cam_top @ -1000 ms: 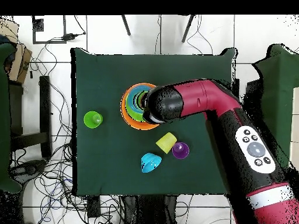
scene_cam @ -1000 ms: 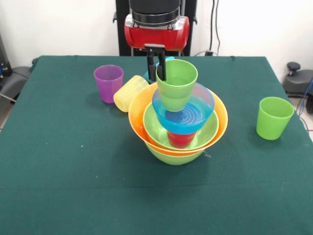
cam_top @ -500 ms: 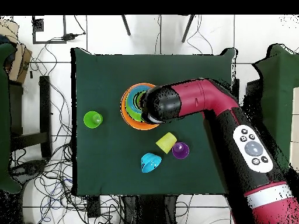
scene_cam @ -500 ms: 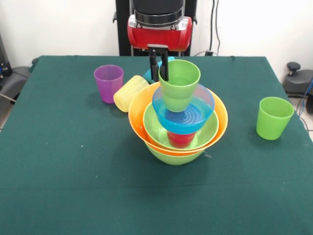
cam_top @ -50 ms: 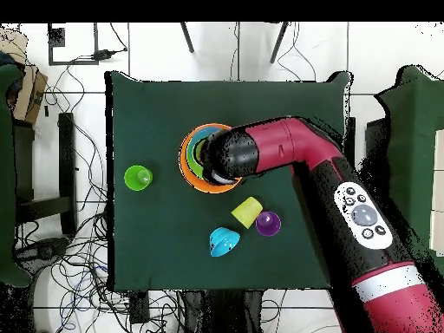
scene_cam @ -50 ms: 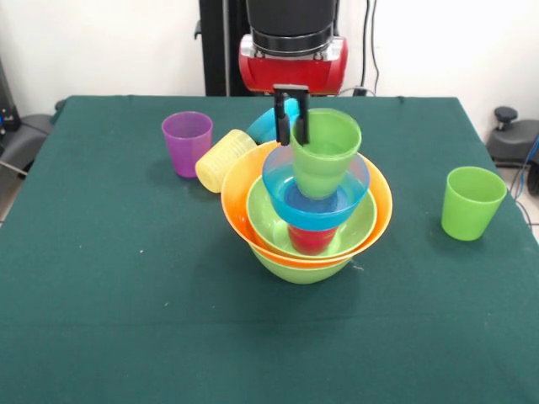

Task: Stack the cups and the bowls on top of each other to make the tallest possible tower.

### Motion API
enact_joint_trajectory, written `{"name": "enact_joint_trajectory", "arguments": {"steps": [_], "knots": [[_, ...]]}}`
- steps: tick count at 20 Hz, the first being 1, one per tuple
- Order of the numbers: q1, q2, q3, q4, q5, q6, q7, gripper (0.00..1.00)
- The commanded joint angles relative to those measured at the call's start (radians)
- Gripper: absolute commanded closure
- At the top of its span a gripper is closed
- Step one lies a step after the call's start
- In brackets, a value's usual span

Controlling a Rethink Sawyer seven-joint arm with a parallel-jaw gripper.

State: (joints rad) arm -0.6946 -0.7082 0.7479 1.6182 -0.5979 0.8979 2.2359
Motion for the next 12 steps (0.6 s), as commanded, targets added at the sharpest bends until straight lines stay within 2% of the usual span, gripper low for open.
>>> {"name": "enact_joint_trajectory", "arguments": {"steps": [1, 5, 12], "knots": [[0.029, 0.022, -0.022, -0.025, -0.074, -0.04, -0.167, 0.0], [0.022, 0.014, -0.011, -0.038, -0.068, -0.03, -0.19, 0.0], [0.017, -0.028, -0.016, 0.005, -0.062, -0.03, -0.171, 0.0]]}}
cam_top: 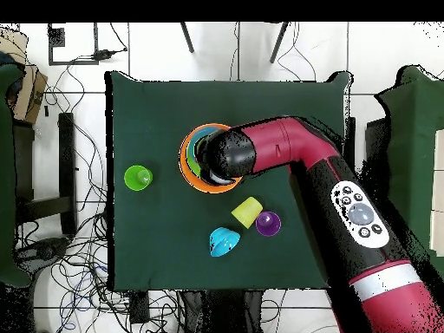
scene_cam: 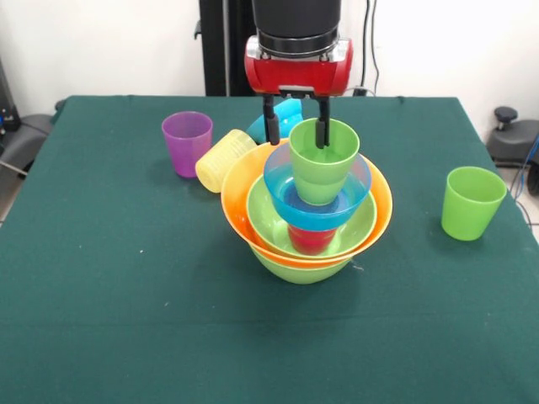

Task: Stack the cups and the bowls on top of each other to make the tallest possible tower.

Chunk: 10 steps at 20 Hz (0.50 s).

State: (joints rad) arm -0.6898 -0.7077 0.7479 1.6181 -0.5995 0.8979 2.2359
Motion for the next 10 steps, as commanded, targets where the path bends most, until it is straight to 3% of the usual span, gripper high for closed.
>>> {"name": "enact_joint_trajectory", "arguments": {"steps": [1, 10], "knots": [[0.012, -0.031, -0.016, 0.006, -0.06, -0.028, -0.171, 0.0], [-0.011, -0.128, 0.005, 0.055, 0.01, 0.026, -0.173, 0.0]]}}
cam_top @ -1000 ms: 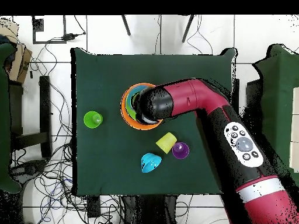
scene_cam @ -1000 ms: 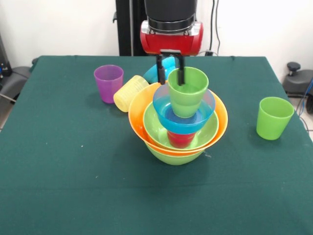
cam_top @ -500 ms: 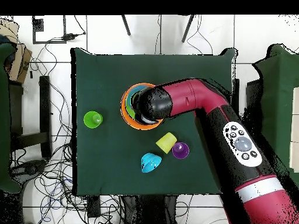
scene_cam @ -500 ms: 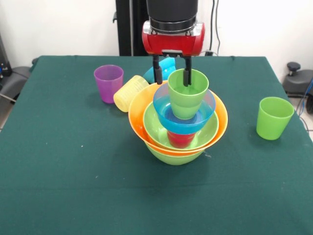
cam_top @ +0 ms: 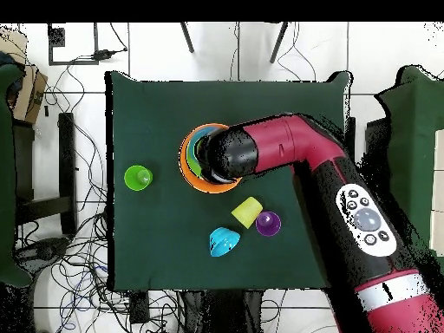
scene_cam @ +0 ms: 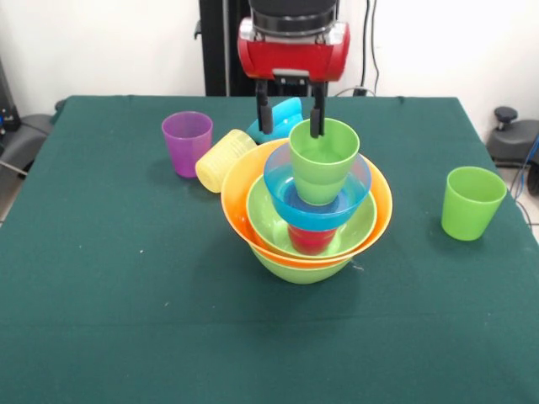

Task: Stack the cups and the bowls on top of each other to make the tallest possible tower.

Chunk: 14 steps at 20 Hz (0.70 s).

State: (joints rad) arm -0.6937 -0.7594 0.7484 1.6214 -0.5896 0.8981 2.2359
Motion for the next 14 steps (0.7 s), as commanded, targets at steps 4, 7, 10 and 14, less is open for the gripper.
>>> {"name": "enact_joint_trajectory", "arguments": {"steps": [4, 7, 10, 14], "knots": [[-0.022, -0.107, 0.01, 0.09, 0.023, 0.022, -0.176, 0.0], [-0.026, -0.115, 0.009, 0.106, 0.033, 0.018, -0.173, 0.0], [-0.032, -0.121, 0.009, 0.128, 0.044, 0.006, -0.168, 0.0], [-0.044, -0.123, 0.006, 0.154, 0.048, -0.008, -0.167, 0.0]]}}
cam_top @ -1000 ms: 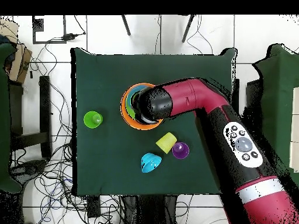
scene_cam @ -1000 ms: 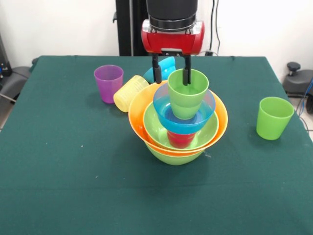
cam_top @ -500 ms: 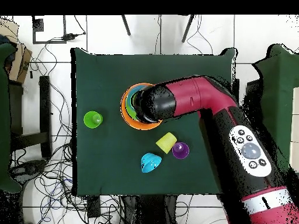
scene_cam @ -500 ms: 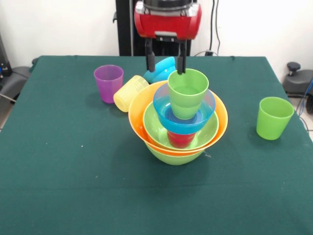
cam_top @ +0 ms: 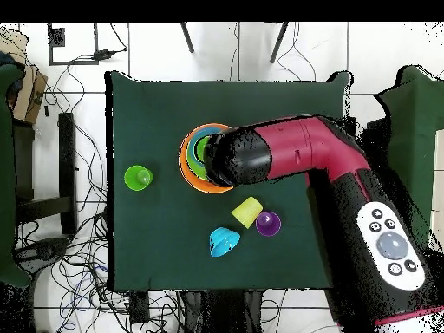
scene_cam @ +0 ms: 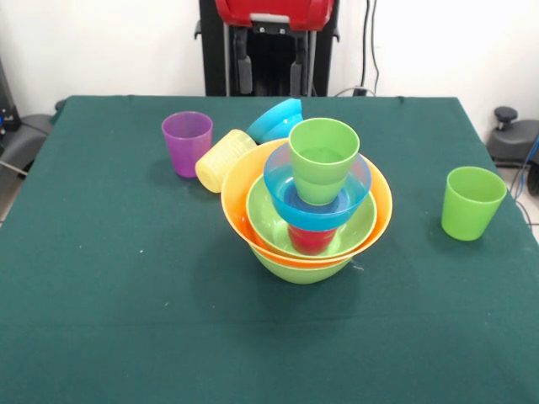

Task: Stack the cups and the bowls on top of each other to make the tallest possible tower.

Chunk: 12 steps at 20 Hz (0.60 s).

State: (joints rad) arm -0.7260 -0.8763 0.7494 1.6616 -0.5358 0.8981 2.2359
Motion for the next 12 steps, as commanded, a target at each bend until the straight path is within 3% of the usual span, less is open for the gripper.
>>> {"name": "enact_joint_trajectory", "arguments": {"steps": [1, 6, 12], "knots": [[-0.015, -0.005, 0.005, 0.12, -0.007, -0.013, -0.166, 0.0], [-0.017, -0.026, 0.004, 0.169, -0.005, -0.036, -0.135, 0.0], [0.026, -0.062, -0.008, 0.219, 0.011, -0.069, -0.037, 0.0]]}}
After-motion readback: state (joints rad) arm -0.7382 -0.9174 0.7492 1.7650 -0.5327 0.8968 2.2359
